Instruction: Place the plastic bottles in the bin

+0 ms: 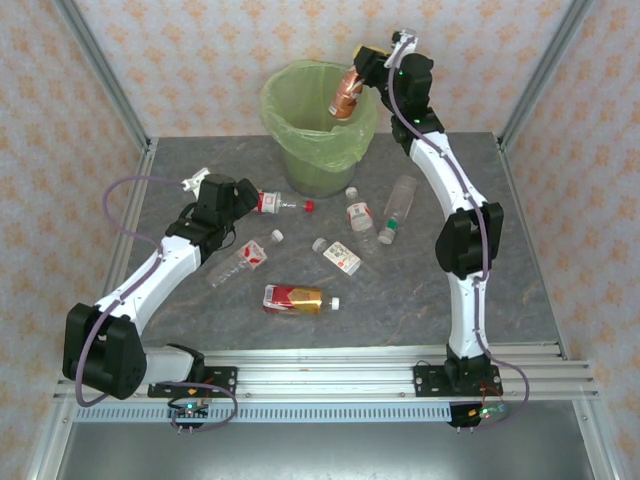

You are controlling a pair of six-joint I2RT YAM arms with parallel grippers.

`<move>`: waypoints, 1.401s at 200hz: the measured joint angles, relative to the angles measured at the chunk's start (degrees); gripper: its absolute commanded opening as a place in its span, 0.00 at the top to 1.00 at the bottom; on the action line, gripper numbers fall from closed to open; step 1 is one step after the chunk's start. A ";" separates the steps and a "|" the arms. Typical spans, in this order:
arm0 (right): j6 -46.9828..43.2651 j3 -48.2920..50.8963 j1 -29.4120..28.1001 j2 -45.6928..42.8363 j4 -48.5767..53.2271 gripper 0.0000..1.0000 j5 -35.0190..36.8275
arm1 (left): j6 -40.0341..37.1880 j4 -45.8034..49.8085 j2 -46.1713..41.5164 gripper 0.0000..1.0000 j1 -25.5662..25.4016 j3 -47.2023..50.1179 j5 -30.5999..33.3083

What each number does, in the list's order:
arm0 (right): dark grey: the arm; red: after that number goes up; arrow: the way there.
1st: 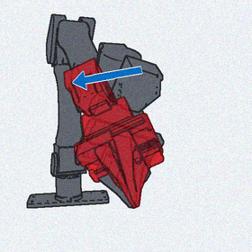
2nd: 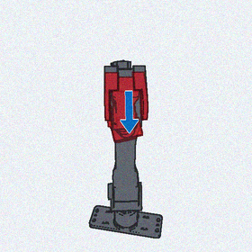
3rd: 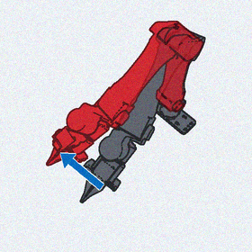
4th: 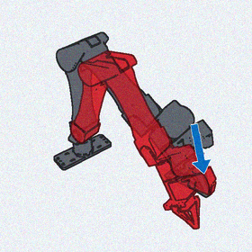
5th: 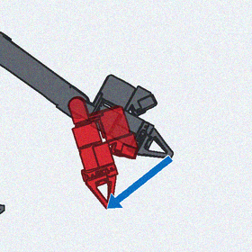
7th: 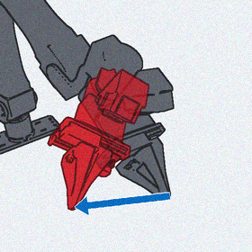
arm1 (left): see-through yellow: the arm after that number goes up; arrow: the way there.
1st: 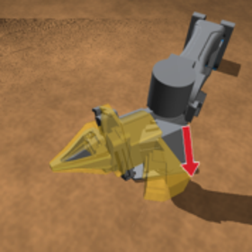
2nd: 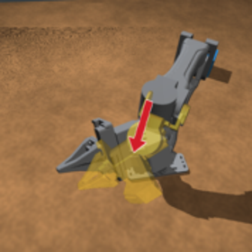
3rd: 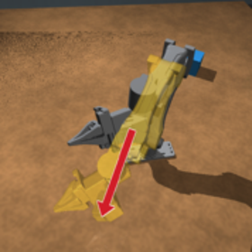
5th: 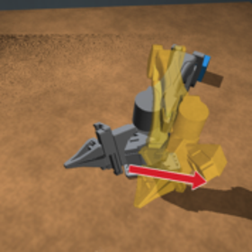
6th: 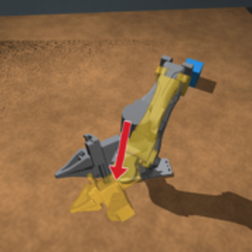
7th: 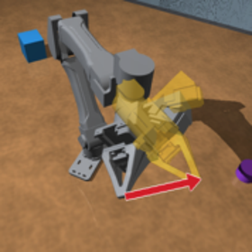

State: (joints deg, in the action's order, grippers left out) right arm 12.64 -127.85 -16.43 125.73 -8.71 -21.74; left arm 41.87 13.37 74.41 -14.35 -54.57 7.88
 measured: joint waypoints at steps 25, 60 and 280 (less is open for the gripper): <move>-6.51 -2.05 -1.07 2.10 5.64 1.00 -2.03 | 0.00 0.00 0.00 0.00 0.52 0.00 0.00; -12.87 -8.61 -2.21 6.45 14.97 1.00 -3.21 | -0.09 0.02 0.00 0.00 1.01 0.00 -0.04; -20.11 -19.30 -3.80 11.47 31.50 0.19 -4.04 | -1.88 4.39 3.28 0.00 2.43 -0.81 -1.46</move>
State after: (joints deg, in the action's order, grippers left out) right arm -7.46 -147.15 -20.23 137.21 22.79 -25.78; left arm 39.99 17.76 77.69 -11.92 -55.37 6.42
